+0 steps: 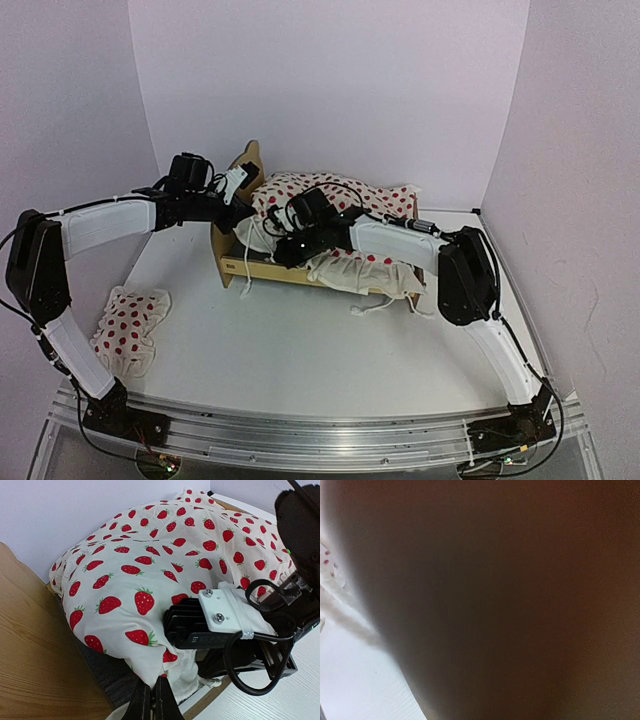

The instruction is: Set up the pet bed

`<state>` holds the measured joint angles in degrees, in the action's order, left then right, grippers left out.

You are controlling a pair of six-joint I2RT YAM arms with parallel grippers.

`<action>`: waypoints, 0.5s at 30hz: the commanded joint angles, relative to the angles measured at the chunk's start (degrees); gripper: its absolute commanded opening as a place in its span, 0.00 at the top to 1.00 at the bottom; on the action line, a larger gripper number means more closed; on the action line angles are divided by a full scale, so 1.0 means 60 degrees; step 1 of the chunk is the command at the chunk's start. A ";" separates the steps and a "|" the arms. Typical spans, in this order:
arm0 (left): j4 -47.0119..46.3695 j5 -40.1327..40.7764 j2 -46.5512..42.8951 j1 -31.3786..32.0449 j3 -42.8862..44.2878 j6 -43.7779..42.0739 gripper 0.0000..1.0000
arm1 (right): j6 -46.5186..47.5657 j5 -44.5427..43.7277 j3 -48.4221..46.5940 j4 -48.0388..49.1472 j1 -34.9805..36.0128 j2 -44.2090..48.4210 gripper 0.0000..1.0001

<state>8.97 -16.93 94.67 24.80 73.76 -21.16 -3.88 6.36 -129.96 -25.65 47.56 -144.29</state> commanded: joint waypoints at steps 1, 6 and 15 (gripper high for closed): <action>0.0473 -0.0065 -0.0113 -0.0193 -0.0362 0.0147 1.00 | 0.0482 0.1162 -0.0538 -0.3699 0.0187 -0.0805 0.84; 0.0635 -0.0220 -0.0233 -0.0135 -0.0632 0.0184 1.00 | 0.0435 0.0718 0.1204 -0.3939 0.0185 0.0357 0.82; 0.0906 -0.0663 -0.0333 -0.0046 -0.0742 0.0198 1.00 | 0.0538 0.0682 0.2168 -0.5289 0.0207 0.1355 0.73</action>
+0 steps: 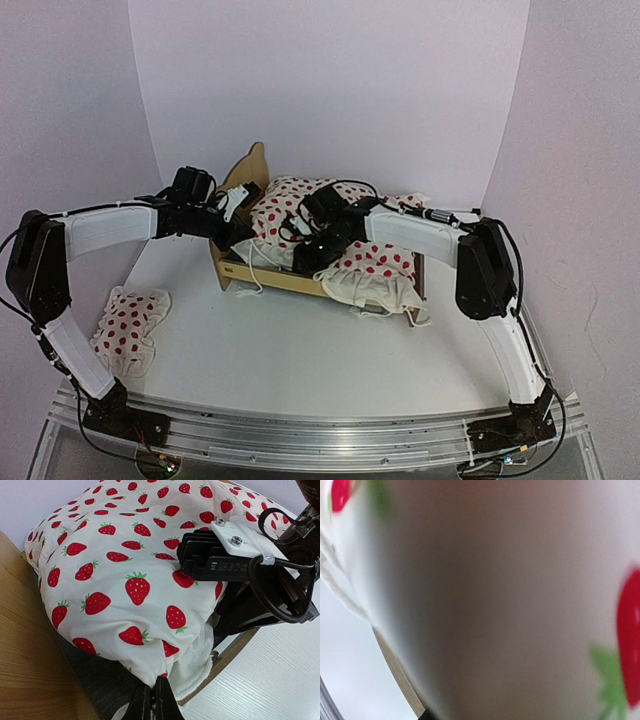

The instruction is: Set up the pet bed

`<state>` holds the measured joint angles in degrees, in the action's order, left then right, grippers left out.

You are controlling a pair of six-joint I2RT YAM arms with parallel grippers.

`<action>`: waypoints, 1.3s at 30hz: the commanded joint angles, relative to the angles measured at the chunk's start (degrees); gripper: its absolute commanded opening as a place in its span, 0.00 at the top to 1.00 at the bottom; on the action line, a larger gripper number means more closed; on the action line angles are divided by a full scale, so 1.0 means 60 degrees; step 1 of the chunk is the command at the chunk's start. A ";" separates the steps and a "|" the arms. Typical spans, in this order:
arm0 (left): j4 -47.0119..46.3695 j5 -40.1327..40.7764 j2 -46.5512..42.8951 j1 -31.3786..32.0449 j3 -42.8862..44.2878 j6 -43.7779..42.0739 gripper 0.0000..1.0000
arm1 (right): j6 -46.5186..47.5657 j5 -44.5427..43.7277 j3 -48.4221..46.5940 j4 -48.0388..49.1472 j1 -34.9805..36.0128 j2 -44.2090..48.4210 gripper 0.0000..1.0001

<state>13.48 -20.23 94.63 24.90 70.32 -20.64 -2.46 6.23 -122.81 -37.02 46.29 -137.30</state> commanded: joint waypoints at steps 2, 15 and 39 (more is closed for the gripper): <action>0.0099 -0.0006 -0.0343 -0.0061 -0.0210 0.0051 1.00 | 0.0338 0.0749 0.1000 -0.3342 0.0416 0.0492 0.71; 0.1030 -0.0811 -0.0149 -0.0034 -0.0629 -0.2617 1.00 | 0.0542 0.2578 0.1067 -0.0365 0.0421 0.2005 0.48; 0.0703 -0.0614 0.0154 0.0103 -0.0297 -0.2265 0.85 | -0.0377 0.1971 0.0752 0.1409 0.0895 0.0191 0.45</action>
<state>17.45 -21.40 95.02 25.08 68.18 -31.97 -3.38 18.88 -117.78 -28.69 52.54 -135.06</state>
